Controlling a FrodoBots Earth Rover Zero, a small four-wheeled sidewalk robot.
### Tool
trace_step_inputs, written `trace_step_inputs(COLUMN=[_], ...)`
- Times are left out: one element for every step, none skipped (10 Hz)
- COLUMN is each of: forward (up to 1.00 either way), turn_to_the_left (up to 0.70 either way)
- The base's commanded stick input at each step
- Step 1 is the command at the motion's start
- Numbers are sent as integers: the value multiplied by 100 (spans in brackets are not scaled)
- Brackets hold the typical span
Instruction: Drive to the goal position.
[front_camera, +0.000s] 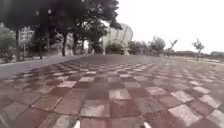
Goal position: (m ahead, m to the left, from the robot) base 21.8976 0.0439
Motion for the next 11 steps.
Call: trace_step_inputs(forward=[85,85,85,85,85,85,85,85,85,85,85], turn_to_the_left=[11,11,11,11,11,11,11,11,11,11,11])
